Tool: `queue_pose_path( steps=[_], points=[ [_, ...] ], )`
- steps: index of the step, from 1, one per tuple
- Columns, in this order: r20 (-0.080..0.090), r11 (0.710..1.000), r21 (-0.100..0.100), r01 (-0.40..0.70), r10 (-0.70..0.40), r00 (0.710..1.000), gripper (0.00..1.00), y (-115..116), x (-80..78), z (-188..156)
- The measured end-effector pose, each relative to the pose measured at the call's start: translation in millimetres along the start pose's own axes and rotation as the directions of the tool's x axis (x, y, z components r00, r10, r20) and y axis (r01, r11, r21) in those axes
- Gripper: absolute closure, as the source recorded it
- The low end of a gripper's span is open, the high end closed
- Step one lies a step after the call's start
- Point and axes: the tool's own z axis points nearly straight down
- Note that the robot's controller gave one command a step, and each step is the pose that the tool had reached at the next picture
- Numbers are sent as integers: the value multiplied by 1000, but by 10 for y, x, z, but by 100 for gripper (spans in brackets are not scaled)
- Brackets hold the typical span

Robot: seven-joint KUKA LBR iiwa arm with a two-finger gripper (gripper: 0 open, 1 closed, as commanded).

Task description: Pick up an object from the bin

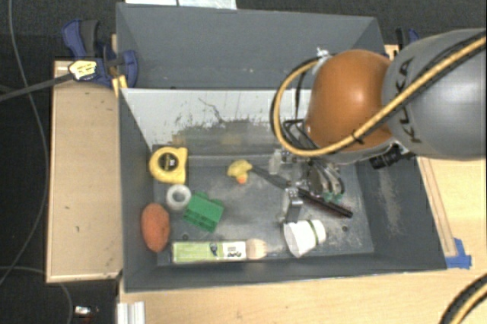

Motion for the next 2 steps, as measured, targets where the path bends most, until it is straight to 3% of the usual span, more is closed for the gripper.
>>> queue_pose_path(
  steps=[1,2],
  points=[
    [7,1000,0,-2,2,1000,0,-3,-18,-34],
    [7,1000,0,-27,27,1000,0,-636,246,76]
  ],
)
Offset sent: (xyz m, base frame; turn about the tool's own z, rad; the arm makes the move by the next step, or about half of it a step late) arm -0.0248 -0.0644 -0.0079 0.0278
